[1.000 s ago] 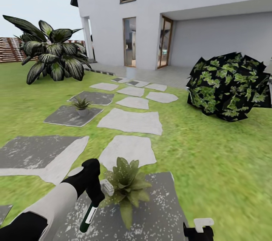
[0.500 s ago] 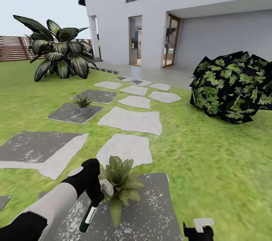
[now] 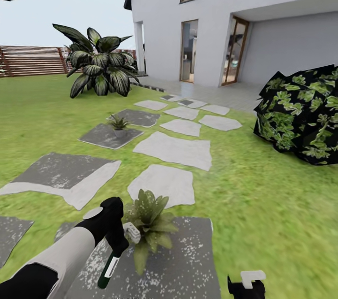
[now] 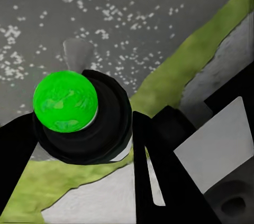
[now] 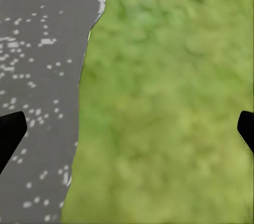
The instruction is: Pick up the pesticide atomizer in the garden and spray insectifuge to fully cover both potted plants in the garden.
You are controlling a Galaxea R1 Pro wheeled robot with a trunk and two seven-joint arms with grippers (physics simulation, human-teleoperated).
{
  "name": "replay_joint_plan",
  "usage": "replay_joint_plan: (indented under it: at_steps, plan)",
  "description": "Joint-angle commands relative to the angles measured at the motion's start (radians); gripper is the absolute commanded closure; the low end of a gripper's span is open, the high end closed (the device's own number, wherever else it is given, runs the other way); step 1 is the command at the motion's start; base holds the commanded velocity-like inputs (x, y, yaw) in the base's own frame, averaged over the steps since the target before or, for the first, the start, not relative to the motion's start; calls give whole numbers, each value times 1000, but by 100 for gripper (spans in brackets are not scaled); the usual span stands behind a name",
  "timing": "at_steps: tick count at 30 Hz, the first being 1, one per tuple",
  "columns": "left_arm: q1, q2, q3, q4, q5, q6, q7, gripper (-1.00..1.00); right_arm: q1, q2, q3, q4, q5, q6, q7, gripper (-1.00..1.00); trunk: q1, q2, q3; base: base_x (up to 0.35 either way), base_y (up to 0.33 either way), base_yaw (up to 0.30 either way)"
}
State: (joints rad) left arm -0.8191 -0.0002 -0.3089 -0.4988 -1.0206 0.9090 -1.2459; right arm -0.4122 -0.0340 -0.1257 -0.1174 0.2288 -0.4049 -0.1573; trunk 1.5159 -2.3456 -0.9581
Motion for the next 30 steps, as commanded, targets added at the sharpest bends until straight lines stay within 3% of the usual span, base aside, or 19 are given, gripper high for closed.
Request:
replay_joint_plan:
  at_steps: [1,8,12,18,22,26,30]
  plan:
    - [-1,0,-3,-1,-9,7,-10,100,0,0,-8,1,11,-3,-2,-100,0,0,-1,5,-274,276]
    - [9,5,0,-1,-9,6,-3,100,0,-1,-8,1,11,-3,-2,-100,0,0,-1,42,-274,134]
    - [17,14,12,14,4,4,77,100,0,0,-8,1,11,-3,-2,-100,0,0,-1,13,-271,118]
    - [21,15,16,17,12,4,87,100,0,0,-8,1,11,-3,-2,-100,0,0,-1,136,-226,267]
    - [58,27,70,16,13,1,89,100,0,-1,-8,1,11,-3,-2,-100,0,0,-1,25,-21,219]
    - [89,58,91,13,13,-4,90,100,0,-5,-8,1,11,-3,-2,-100,0,0,-1,1,-1,27]
    - [97,58,138,14,13,-5,122,100,0,-6,-8,1,11,-3,-2,-100,0,0,-1,0,0,2]
